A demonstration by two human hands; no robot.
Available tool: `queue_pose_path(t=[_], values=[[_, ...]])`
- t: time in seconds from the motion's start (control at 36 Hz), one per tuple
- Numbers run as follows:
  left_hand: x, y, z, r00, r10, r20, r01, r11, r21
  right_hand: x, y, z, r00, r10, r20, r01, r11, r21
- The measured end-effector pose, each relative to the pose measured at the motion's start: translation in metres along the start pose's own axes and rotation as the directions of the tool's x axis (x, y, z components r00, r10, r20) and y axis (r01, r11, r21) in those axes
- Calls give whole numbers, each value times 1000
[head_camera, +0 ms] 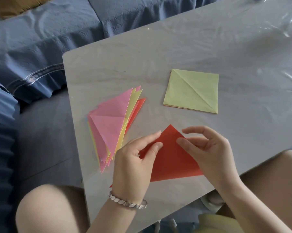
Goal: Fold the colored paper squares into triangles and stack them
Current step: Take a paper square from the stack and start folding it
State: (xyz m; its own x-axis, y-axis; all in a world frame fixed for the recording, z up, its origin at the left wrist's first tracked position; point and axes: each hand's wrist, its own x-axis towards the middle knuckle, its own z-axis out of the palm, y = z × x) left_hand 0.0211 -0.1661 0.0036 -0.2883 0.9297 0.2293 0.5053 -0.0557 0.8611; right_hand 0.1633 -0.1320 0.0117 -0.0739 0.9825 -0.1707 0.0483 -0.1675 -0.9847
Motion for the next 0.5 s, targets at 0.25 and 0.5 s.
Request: queue_pose_path(t=[0.25, 0.5], values=[[0, 0, -1, 998, 56, 9, -56, 998, 32, -3, -3, 1, 1000, -23, -7, 23, 998, 65], [4, 6, -3, 999, -7, 52, 8, 1000, -23, -1, -5, -1, 999, -51, 5, 50, 998, 35]])
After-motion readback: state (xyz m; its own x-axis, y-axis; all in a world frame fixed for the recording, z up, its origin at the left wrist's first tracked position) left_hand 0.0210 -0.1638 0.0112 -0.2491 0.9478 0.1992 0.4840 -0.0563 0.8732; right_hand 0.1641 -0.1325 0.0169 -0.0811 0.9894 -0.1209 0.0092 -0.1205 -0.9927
